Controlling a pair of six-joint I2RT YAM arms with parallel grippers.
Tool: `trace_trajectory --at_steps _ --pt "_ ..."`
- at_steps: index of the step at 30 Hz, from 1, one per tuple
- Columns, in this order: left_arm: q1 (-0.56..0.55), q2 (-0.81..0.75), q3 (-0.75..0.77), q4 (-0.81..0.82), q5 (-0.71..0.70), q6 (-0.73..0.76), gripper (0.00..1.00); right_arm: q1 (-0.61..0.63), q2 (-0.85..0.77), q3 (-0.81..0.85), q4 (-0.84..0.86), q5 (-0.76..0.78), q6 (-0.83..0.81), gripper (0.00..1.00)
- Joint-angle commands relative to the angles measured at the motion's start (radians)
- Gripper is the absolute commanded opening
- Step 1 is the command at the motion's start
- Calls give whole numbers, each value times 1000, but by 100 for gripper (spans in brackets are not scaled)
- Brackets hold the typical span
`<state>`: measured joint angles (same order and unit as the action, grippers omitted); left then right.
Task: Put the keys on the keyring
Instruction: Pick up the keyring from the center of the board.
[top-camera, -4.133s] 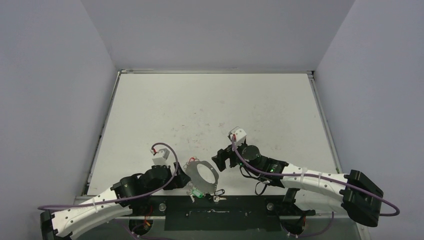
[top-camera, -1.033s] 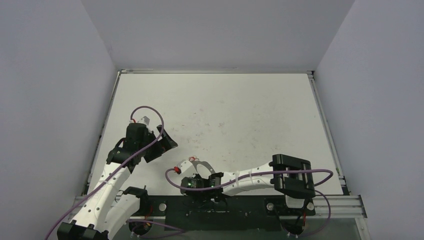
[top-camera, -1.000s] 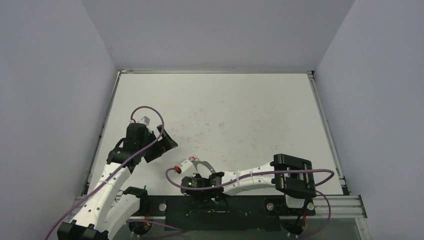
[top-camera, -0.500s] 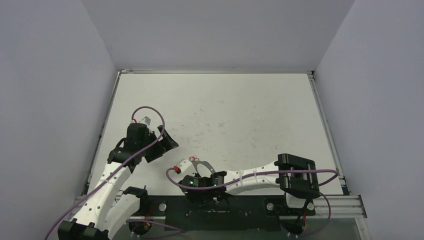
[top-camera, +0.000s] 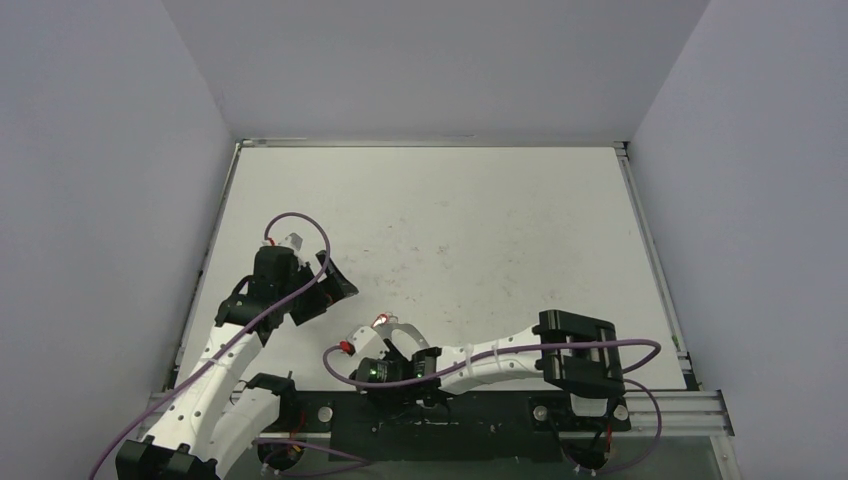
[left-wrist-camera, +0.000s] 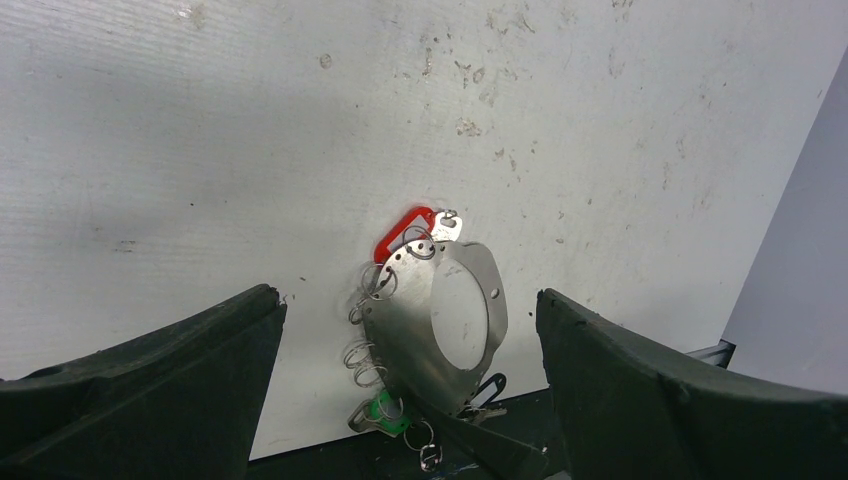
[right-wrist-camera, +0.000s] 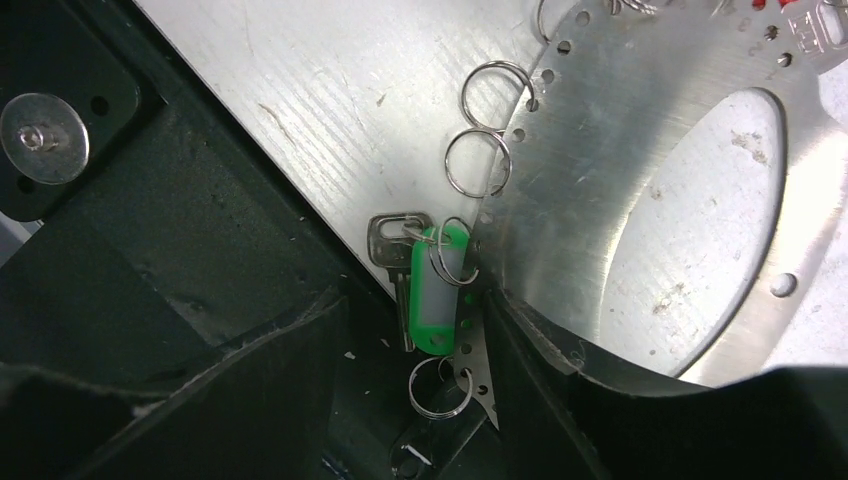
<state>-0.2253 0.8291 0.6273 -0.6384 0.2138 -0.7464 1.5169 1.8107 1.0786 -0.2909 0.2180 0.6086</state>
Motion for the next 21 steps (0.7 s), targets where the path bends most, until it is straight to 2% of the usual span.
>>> trace_trajectory --at_steps 1,9,11,14,21 --pt "7 1 0 46 14 15 96 29 5 49 -33 61 -17 52" --pt "6 -5 -1 44 19 15 96 75 -13 92 -61 125 -37 56" --pt "5 -6 0 45 19 14 96 77 -11 96 -52 113 -34 53" --pt "5 -6 2 42 17 16 96 69 -14 98 -38 106 -9 41" --pt "6 -2 11 37 8 21 96 23 -33 92 -13 92 95 37"
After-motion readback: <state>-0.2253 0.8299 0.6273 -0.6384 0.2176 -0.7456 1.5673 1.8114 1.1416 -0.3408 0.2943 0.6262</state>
